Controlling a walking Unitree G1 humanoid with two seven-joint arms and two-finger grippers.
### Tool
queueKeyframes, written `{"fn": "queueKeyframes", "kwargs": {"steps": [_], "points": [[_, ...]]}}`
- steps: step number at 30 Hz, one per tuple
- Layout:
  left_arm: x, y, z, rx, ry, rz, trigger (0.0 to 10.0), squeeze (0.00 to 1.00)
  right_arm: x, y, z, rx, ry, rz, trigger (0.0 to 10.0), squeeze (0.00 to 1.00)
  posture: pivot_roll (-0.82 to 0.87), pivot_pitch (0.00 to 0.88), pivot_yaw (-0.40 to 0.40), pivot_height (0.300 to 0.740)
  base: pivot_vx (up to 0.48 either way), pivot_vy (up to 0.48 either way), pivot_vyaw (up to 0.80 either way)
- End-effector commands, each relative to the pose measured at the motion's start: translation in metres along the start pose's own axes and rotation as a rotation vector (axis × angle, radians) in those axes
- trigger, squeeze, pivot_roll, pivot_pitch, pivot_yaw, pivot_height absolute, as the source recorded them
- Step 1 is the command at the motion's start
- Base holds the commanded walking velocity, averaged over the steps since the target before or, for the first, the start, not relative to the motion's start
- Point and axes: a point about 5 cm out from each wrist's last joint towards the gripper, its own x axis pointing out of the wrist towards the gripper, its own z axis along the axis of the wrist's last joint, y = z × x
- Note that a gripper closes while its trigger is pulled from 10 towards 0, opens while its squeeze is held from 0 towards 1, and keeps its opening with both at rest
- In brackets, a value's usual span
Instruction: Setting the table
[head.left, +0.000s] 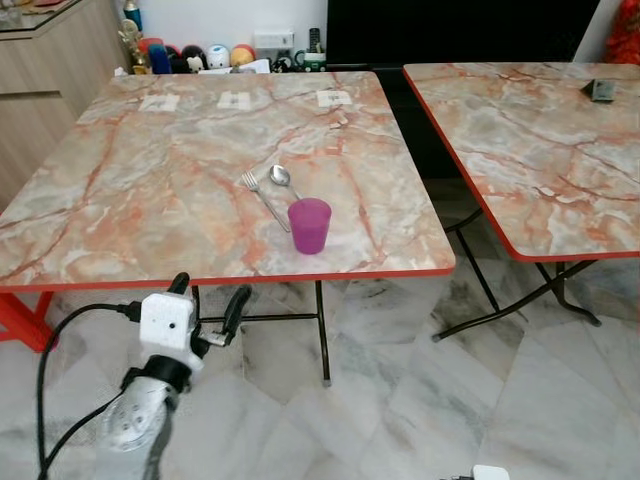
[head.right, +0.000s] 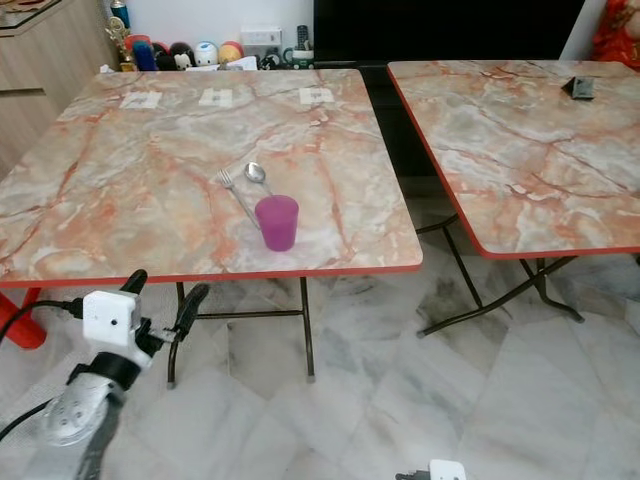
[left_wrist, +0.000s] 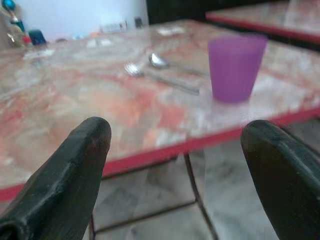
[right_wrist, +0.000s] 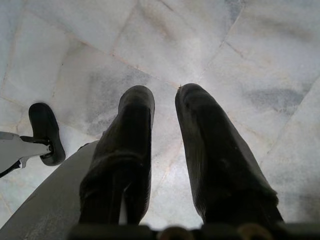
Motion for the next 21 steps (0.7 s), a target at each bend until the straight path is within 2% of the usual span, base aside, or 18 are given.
{"fn": "queueKeyframes", "kwargs": {"steps": [1, 3, 6, 13, 21], "points": [[-0.005, 0.007, -0.003, 0.038, 0.017, -0.010, 10.0, 0.00, -0.001, -0.003, -0.005, 0.001, 0.019, -0.009, 10.0, 0.00, 0.06, 0.065, -0.016, 0.740, 0.000, 0.000, 0.00], [-0.005, 0.010, -0.002, 0.039, 0.016, -0.002, 10.0, 0.00, -0.001, -0.003, -0.005, -0.002, 0.021, -0.010, 10.0, 0.00, 0.06, 0.065, -0.018, 0.740, 0.000, 0.000, 0.00], [-0.005, 0.010, -0.001, 0.031, 0.011, 0.017, 10.0, 0.00, -0.001, -0.003, -0.005, -0.002, 0.020, -0.008, 10.0, 0.00, 0.07, 0.066, -0.020, 0.740, 0.000, 0.000, -0.77], [0.000, 0.001, -0.001, -0.005, -0.003, 0.019, 10.0, 0.00, -0.001, -0.003, -0.004, -0.005, 0.016, -0.006, 10.0, 0.00, 0.06, 0.077, -0.027, 0.740, 0.000, 0.000, -0.76], [0.003, 0.001, 0.002, -0.015, -0.012, 0.029, 10.0, 0.00, -0.001, -0.002, -0.003, -0.006, 0.018, -0.003, 10.0, 0.00, 0.07, 0.083, -0.027, 0.740, 0.000, 0.000, -0.75]]}}
